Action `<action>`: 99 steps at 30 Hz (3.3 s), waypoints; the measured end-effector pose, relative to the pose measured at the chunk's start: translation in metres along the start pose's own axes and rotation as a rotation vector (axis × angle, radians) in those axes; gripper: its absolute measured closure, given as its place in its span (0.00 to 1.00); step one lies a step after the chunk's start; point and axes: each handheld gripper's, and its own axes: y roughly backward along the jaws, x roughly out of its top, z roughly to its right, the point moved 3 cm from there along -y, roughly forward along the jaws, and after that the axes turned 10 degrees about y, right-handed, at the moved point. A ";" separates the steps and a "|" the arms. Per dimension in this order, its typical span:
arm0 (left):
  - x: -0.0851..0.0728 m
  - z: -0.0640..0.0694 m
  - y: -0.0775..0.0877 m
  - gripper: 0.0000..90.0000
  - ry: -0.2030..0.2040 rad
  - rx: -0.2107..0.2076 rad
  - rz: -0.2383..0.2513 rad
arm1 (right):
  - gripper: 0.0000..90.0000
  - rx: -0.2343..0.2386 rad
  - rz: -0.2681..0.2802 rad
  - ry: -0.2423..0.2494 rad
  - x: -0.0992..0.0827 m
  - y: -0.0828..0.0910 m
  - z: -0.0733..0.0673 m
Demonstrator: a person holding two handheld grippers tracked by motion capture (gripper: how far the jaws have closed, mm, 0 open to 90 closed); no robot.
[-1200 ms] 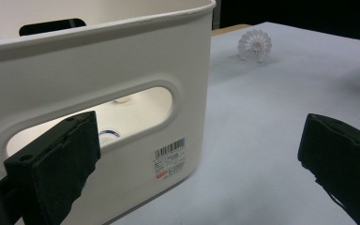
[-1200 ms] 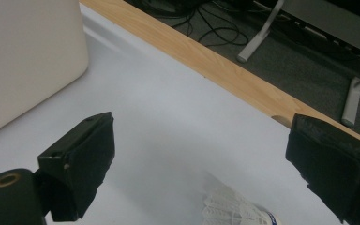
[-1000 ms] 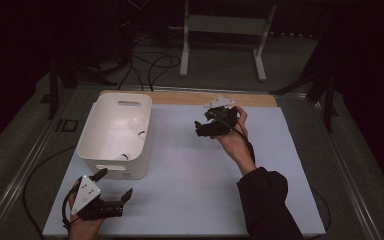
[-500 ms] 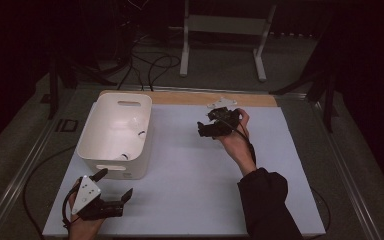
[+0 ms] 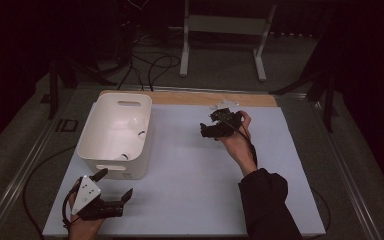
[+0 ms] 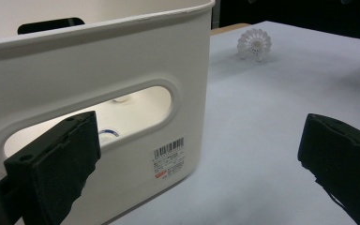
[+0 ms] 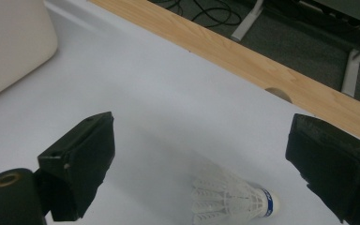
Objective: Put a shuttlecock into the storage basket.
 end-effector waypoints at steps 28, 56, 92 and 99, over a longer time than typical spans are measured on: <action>0.000 0.000 0.000 0.00 0.001 -0.001 0.001 | 0.09 -0.017 -0.066 -0.045 -0.021 -0.017 0.011; 0.000 0.000 0.000 0.00 0.002 0.000 0.003 | 0.15 -0.030 -0.141 -0.070 -0.043 -0.031 0.018; 0.000 0.000 0.000 0.00 0.001 0.000 0.001 | 0.73 -0.145 -0.241 -0.024 -0.063 -0.044 0.026; 0.000 0.000 0.000 0.00 0.001 0.000 0.001 | 0.94 -0.177 -0.222 -0.024 -0.061 -0.039 0.030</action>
